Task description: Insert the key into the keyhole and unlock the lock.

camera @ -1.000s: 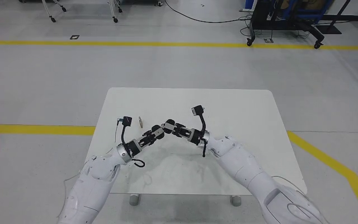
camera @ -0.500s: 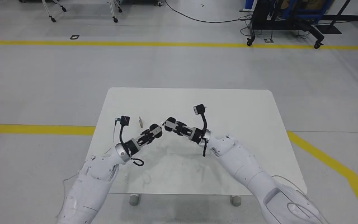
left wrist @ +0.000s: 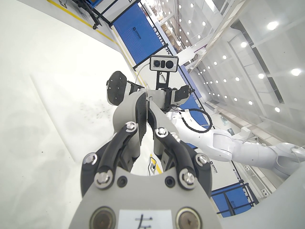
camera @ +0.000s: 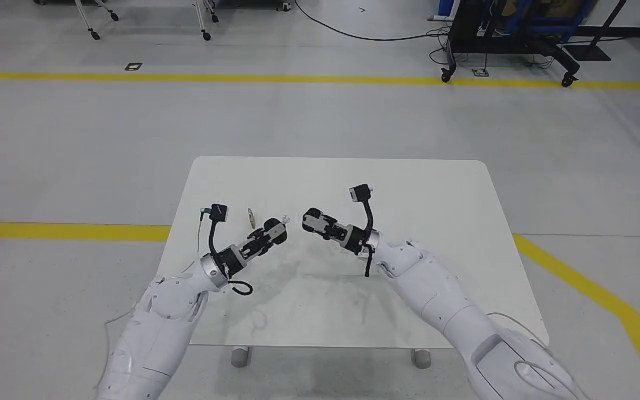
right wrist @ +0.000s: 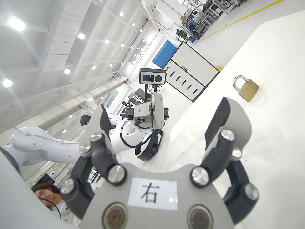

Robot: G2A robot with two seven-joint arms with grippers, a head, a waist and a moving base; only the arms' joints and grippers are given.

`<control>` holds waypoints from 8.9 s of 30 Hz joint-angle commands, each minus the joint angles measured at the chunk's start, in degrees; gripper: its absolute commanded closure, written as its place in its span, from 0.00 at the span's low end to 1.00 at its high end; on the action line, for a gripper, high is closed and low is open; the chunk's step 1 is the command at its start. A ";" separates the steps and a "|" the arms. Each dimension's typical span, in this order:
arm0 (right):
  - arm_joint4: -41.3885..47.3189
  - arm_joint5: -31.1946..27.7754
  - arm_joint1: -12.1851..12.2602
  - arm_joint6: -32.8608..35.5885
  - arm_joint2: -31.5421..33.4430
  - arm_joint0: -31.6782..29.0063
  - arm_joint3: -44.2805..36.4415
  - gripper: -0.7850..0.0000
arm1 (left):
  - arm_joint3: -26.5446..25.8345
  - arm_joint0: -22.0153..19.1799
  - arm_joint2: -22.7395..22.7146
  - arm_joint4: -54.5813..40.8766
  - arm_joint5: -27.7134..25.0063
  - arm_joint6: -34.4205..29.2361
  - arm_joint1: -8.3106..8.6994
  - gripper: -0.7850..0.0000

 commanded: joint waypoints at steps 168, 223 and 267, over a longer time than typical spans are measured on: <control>9.41 25.82 10.53 34.77 21.92 -4.56 -8.39 1.00 | 16.36 -11.86 12.31 -24.21 -1.09 -23.13 1.52 0.00; 10.12 24.71 11.33 34.36 24.43 -5.74 -9.47 1.00 | 34.01 -41.22 29.22 38.17 44.53 -14.85 -5.17 0.37; 10.12 24.71 11.33 34.36 24.43 -5.74 -9.47 1.00 | 33.79 -41.81 30.65 45.33 30.92 -21.38 -6.70 0.61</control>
